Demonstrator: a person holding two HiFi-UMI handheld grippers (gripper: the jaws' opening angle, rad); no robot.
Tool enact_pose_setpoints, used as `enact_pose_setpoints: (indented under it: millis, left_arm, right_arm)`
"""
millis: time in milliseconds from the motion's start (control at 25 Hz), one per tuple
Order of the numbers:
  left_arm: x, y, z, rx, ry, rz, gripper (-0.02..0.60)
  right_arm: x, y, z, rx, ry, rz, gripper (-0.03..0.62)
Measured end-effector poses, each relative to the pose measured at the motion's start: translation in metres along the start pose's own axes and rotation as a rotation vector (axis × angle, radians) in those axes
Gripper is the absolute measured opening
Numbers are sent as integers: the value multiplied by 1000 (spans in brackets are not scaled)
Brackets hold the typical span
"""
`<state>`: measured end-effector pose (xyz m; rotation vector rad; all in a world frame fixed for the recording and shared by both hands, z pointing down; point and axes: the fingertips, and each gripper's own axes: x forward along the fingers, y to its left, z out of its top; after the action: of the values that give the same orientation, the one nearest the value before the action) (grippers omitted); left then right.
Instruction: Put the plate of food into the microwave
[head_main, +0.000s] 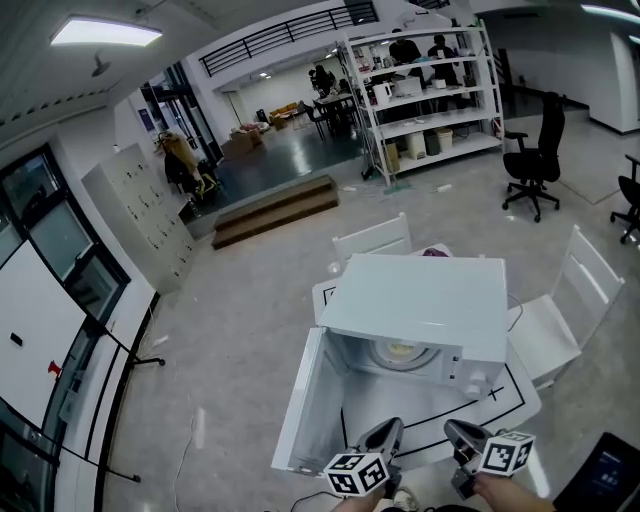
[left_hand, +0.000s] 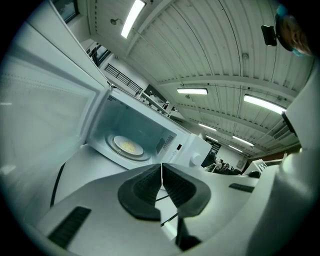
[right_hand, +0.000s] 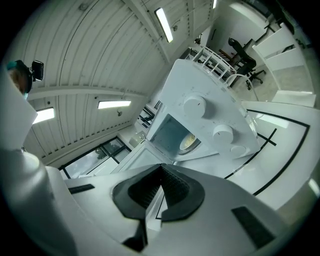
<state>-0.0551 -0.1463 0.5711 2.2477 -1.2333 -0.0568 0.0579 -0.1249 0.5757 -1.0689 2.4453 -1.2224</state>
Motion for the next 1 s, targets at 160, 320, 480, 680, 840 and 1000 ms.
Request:
enact_pose_setpoints:
  millis: [160, 320, 480, 680, 840, 1000]
  left_arm:
    - [-10, -10, 0, 5, -12, 8, 15]
    - [-19, -16, -6, 3, -9, 14, 15]
    - [-24, -16, -11, 6, -15, 25, 15]
    - [-30, -18, -12, 4, -18, 31, 15]
    - [-30, -18, -12, 4, -19, 36, 15]
    - [-31, -16, -13, 3, -13, 40, 15]
  right_arm:
    - [-8, 6, 0, -35, 12, 0, 2]
    - [-15, 9, 1, -124, 26, -21, 2]
    - [-17, 8, -2, -191, 45, -26, 2]
    - [-19, 13, -5, -213, 58, -29, 2]
    - [-17, 12, -5, -223, 67, -25, 0]
    - [-14, 13, -6, -228, 81, -11, 0]
